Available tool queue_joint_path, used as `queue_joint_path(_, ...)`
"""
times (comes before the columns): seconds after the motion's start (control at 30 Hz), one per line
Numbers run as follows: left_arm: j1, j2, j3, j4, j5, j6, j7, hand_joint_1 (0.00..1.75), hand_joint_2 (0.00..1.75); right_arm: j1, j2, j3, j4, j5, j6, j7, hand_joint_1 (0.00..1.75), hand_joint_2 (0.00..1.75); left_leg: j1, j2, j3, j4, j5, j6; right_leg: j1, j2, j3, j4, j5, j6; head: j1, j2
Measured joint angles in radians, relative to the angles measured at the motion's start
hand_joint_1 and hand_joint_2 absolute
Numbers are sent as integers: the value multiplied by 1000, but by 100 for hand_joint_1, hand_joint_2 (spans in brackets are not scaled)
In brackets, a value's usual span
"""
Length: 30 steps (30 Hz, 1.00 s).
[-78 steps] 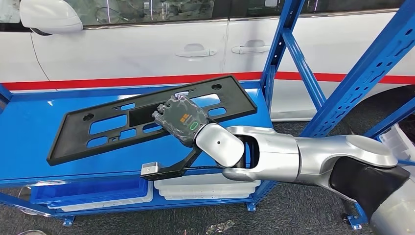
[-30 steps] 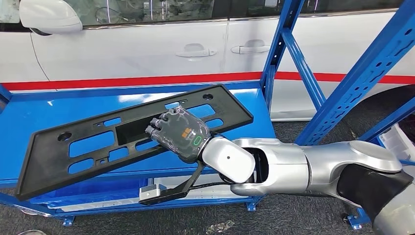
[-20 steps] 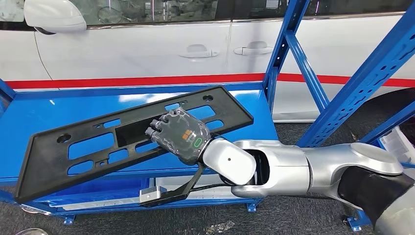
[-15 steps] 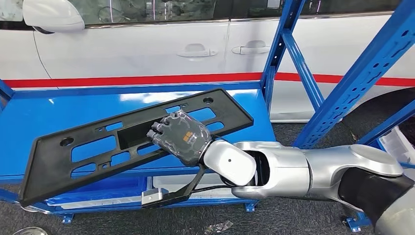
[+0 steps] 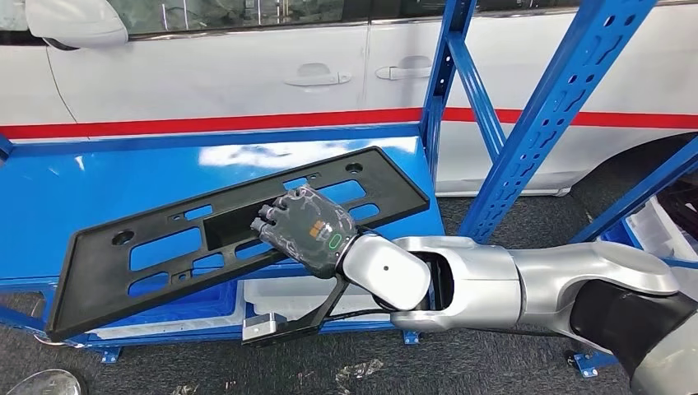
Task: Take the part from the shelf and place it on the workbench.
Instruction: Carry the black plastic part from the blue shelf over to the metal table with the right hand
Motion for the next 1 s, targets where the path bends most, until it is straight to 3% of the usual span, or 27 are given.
queue_joint_path(0.07, -2, 0, 0, 0, -4, -2, 0, 0, 175, -4, 0, 0, 0, 0, 1, 0, 175, 175, -7, -2, 60, -96, 20, 7, -1, -2, -7, 0, 11, 12, 1, 0)
queue_joint_path(0.2, -2, 1, 0, 0, -8, -2, 2, 0, 175, -10, 1, 0, 0, 0, 4, -2, 175, 175, -14, -5, 52, -109, 39, 28, -1, -4, -11, -8, 35, 39, 1, 0)
queue_joint_path(0.27, -2, 1, 0, 0, -10, -2, 3, 0, 175, -14, 1, 1, 1, -1, 5, -3, 175, 175, -13, -2, 36, -114, 58, 45, -4, -6, -29, 32, -12, 46, 3, 0)
queue_joint_path(0.33, -3, 2, -1, 0, -11, -3, 4, 0, 175, -17, 1, 2, 1, -2, 6, -6, 175, 175, -16, 1, 13, -114, 79, 59, -3, -7, -64, 146, -110, 49, 5, 0)
queue_joint_path(0.4, -3, 2, -1, 0, -12, -3, 4, 0, 175, -17, 2, 4, 1, -3, 7, -10, 175, 175, -21, 2, -11, -113, 96, 65, -1, -7, -88, 259, -173, 50, 6, 0)
queue_joint_path(0.43, -3, 2, -1, 0, -12, -3, 4, 0, 175, -17, 3, 5, 1, -4, 8, -11, 175, 175, -24, 2, -23, -111, 103, 66, 0, -7, -84, 286, -177, 49, 6, 0)
queue_joint_path(0.47, -3, 2, -1, 0, -12, -3, 4, 0, 175, -17, 4, 7, 1, -4, 9, -12, 175, 175, -27, 2, -35, -110, 111, 67, 2, -7, -63, 277, -162, 45, 6, 0)
queue_joint_path(0.53, -3, 1, -1, 1, -12, -3, 4, 0, 175, -20, 5, 9, 1, -5, 10, -12, 175, 175, -32, 0, -58, -106, 128, 67, 12, -7, 34, 158, -115, 25, 6, 0)
queue_joint_path(0.6, -3, 1, -1, 1, -14, -3, 5, 0, 175, -27, 7, 9, 1, -7, 11, -12, 175, 175, -36, -1, -73, -105, 144, 61, 23, -9, 125, 16, -101, 5, 5, 0)
queue_joint_path(0.67, -3, 1, -1, 1, -17, -3, 6, 0, 175, -32, 9, 9, 1, -12, 10, -11, 175, 175, -35, 0, -78, -111, 161, 50, 30, -10, 144, -32, -99, -4, 7, 0)
queue_joint_path(0.73, -2, 1, -1, 1, -18, -3, 6, 0, 175, -31, 10, 9, 1, -16, 10, -11, 175, 175, -33, 0, -84, -115, 165, 37, 25, -13, 135, -46, -74, -11, 9, 0)
queue_joint_path(0.77, -2, 1, 0, 2, -18, -3, 6, 0, 175, -31, 11, 9, 1, -18, 10, -11, 175, 175, -33, 0, -92, -100, 143, 29, 20, -15, 129, -54, -61, -15, 8, 0)
queue_joint_path(0.87, -1, 2, 0, 2, -18, -2, 7, 0, 175, -28, 13, 10, 2, -21, 10, -10, 175, 175, -23, -1, -131, 46, 8, 8, 14, -18, 95, -60, -27, -24, 6, 0)
queue_joint_path(0.9, -1, 2, 0, 2, -18, -2, 7, 0, 175, -27, 13, 11, 2, -22, 10, -9, 175, 175, -19, -1, -138, 99, -18, 2, 14, -18, 81, -58, -17, -23, 7, 0)
queue_joint_path(0.93, -1, 3, 0, 2, -18, -2, 7, 0, 175, -26, 13, 12, 2, -23, 10, -9, 175, 175, -15, -1, -136, 132, -19, -5, 12, -18, 64, -54, -7, -20, 7, 0)
queue_joint_path(1.0, -2, 4, 0, 2, -18, -1, 7, 0, 175, -22, 13, 15, 2, -27, 9, -8, 175, 175, -6, -1, -86, 108, 29, -17, 5, -18, 26, -41, 11, -11, 7, 0)
